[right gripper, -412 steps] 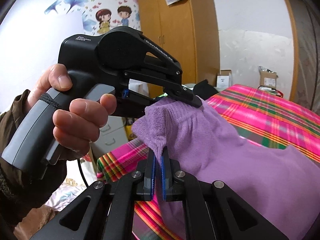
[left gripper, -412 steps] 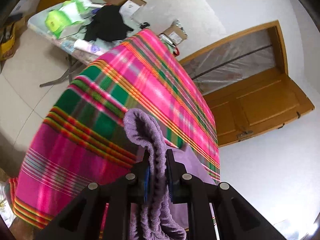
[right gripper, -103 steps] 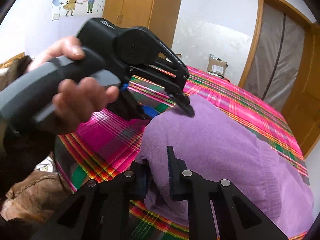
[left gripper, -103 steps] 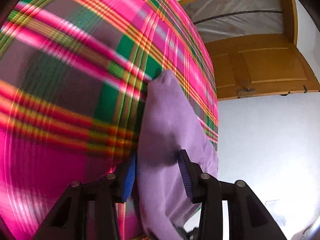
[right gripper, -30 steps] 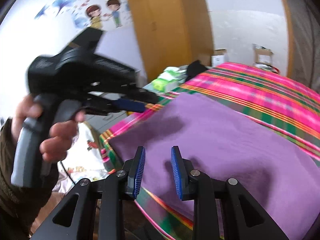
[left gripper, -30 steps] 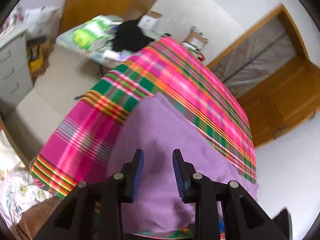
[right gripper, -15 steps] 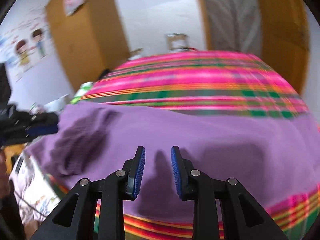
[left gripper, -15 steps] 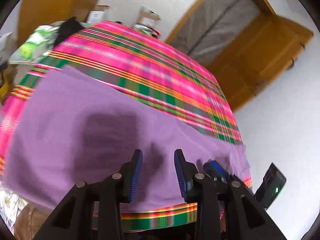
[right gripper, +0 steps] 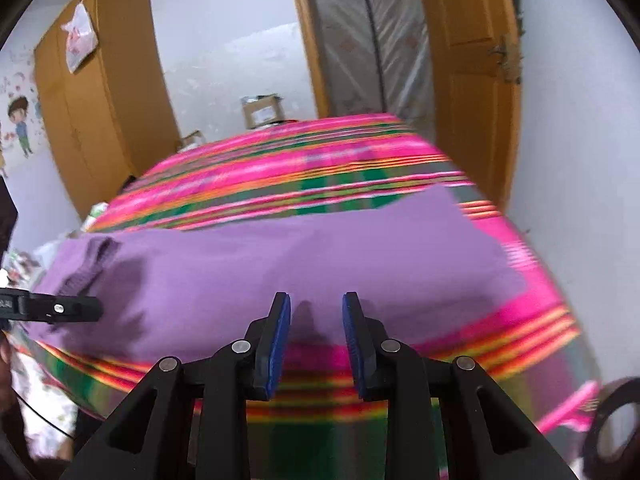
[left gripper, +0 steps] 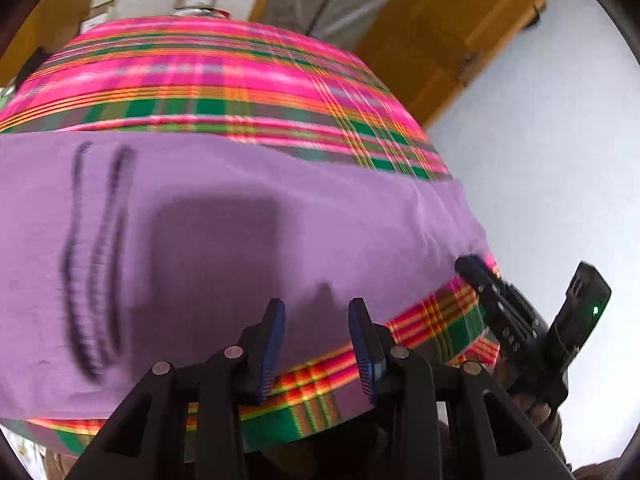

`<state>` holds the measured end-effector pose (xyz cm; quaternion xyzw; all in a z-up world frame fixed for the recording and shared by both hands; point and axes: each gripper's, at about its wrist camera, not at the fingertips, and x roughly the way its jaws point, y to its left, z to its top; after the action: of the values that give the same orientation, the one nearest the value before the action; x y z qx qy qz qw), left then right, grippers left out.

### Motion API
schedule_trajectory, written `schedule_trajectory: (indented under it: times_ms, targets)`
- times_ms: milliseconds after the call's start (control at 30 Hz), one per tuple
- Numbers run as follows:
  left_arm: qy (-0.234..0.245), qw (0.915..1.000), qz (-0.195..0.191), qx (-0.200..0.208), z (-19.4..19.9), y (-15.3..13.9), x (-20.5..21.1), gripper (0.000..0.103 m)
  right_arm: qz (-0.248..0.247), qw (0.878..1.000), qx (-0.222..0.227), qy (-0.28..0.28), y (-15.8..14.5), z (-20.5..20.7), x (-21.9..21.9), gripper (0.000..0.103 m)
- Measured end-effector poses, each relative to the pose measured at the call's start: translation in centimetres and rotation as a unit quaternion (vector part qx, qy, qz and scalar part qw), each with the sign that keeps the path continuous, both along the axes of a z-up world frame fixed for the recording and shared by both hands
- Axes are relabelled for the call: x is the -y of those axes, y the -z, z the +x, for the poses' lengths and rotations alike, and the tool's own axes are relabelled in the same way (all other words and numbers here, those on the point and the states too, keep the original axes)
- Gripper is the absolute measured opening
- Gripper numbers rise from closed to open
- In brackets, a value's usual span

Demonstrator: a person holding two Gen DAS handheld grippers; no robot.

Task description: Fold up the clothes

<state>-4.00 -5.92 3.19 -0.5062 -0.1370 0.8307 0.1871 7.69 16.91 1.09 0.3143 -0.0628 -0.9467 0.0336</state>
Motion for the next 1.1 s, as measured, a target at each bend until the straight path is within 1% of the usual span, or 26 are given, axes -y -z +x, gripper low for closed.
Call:
schedule_trajectory:
  times_ms: [67,133,167,200,300,400,467,500,533,567,667,800,867,900,933,967,1033,1067,1100]
  targets:
    - [0.013,0.9999,-0.01,0.001,-0.1,0.3,-0.9,0.034,-0.004,1.0,0.012,0.01,0.4,0.4,-1.6,0.028]
    - [0.025,0.9996,-0.015,0.001,-0.1,0.5,-1.7,0.034,-0.024,0.999,0.026,0.003,1.0,0.4,-2.1,0.028]
    - [0.03,0.9994,-0.019,0.002,-0.1,0.6,-2.1,0.034,-0.026,0.999,0.024,-0.003,1.1,0.8,-2.2,0.029]
    - [0.033,0.9991,-0.026,0.0,-0.1,0.7,-2.4,0.034,-0.019,1.0,0.022,-0.01,1.1,1.0,-2.0,0.029]
    - [0.039,0.9978,-0.052,-0.011,0.1,0.8,-3.2,0.034,0.026,0.999,0.021,-0.032,1.2,1.5,-0.9,0.029]
    - [0.042,0.9966,-0.068,-0.02,0.1,0.7,-3.5,0.034,0.062,0.997,0.013,-0.051,1.3,1.9,-0.1,0.029]
    - [0.048,0.9953,-0.081,-0.024,0.0,0.7,-3.9,0.034,0.081,0.995,0.001,-0.061,1.1,2.1,0.1,0.033]
    - [0.051,0.9947,-0.085,-0.027,0.0,0.7,-4.1,0.037,0.087,0.994,-0.003,-0.064,1.0,2.0,0.3,0.042]
    - [0.055,0.9941,-0.089,-0.028,0.1,0.6,-4.3,0.039,0.091,0.993,-0.007,-0.068,1.0,1.9,0.5,0.047]
    - [0.06,0.9933,-0.094,-0.03,0.1,0.6,-4.5,0.041,0.092,0.993,-0.006,-0.075,1.2,1.8,0.5,0.047]
    - [0.069,0.9911,-0.109,-0.035,0.2,0.6,-4.9,0.042,0.109,0.99,-0.005,-0.088,1.7,0.8,1.1,0.048]
    - [0.071,0.9894,-0.121,-0.039,-0.1,0.6,-5.4,0.042,0.106,0.989,-0.004,-0.105,1.6,0.1,1.1,0.048]
    - [0.073,0.9884,-0.127,-0.039,-0.1,0.6,-5.6,0.042,0.099,0.988,-0.005,-0.121,1.6,0.3,0.9,0.044]
    - [0.074,0.9883,-0.128,-0.038,-0.2,0.6,-5.7,0.042,0.095,0.987,-0.005,-0.132,1.7,0.3,0.9,0.032]
    - [0.073,0.9888,-0.125,-0.036,-0.2,0.6,-5.6,0.042,0.094,0.986,-0.004,-0.141,1.6,0.4,1.0,0.024]
    - [0.071,0.99,-0.118,-0.032,-0.4,0.5,-5.4,0.042,0.096,0.983,-0.006,-0.155,1.6,0.6,1.2,0.021]
    - [0.066,0.9926,-0.099,-0.023,-0.7,0.4,-5.0,0.035,0.096,0.979,-0.005,-0.18,1.5,0.8,1.6,0.012]
    - [0.065,0.9942,-0.084,-0.017,-0.9,0.4,-4.7,0.031,0.097,0.978,-0.004,-0.186,1.4,0.9,1.8,0.01]
    - [0.064,0.9952,-0.073,-0.011,-1.1,0.5,-4.5,0.029,0.098,0.976,-0.003,-0.193,1.3,0.9,1.8,0.006]
